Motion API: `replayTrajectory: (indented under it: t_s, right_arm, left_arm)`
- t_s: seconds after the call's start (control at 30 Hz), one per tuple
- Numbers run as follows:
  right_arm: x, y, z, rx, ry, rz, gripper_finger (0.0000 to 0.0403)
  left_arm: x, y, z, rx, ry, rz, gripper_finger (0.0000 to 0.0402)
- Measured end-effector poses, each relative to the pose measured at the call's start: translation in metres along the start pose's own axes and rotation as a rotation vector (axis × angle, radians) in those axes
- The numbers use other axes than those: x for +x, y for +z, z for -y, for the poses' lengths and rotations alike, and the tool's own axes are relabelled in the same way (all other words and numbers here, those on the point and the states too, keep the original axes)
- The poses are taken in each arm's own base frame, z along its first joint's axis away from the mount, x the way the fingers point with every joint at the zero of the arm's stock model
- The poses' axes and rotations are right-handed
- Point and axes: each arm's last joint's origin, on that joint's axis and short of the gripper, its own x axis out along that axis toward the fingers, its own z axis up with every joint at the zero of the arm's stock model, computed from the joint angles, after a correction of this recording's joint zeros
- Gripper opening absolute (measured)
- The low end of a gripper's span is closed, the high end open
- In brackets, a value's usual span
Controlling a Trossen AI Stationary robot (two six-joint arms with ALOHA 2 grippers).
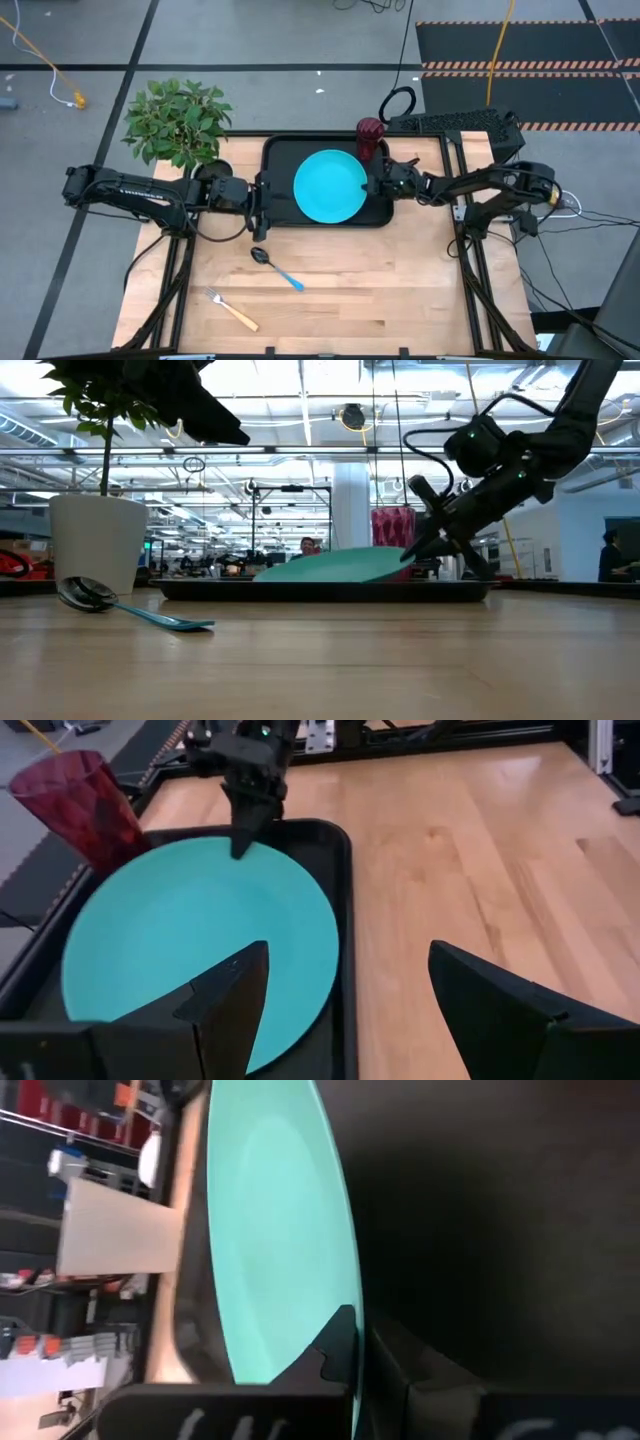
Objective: Pick and place plate/cup/fork/spoon on tray
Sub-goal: Put the blue plate on the black serving tray to the bottom right of the red cup
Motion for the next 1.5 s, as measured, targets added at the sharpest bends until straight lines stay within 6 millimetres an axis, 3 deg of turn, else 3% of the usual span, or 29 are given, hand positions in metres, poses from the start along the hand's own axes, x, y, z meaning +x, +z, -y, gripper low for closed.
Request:
replayTrajectory:
  t_s: [0.47, 0.63, 0.9, 1.07, 1.27, 1.5]
  right_arm:
    - [0.009, 0.002, 0.008, -0.056, 0.001, -0.005, 0.0010]
    - [0.009, 0.002, 0.006, -0.078, 0.027, -0.021, 0.0051]
    - [0.009, 0.002, 0.005, -0.106, 0.042, -0.048, 0.0157]
    - [0.008, 0.002, -0.002, -0.204, 0.143, -0.098, 0.0203]
    - [0.008, 0.000, -0.001, -0.323, 0.159, -0.134, 0.0231]
    - [0.007, -0.005, 0.005, -0.441, 0.153, -0.227, 0.0229]
  left_arm:
    - [0.000, 0.004, -0.005, -0.004, 0.027, 0.039, 0.0278]
    - [0.000, 0.005, -0.005, -0.007, 0.028, 0.051, 0.0278]
    - [0.000, 0.005, -0.005, -0.048, 0.027, 0.052, 0.0278]
    - [0.000, 0.007, -0.005, -0.068, 0.028, 0.074, 0.0278]
    - [0.000, 0.011, -0.006, -0.109, 0.029, 0.118, 0.0278]
    - [-0.001, 0.012, -0.006, -0.170, 0.028, 0.130, 0.0278]
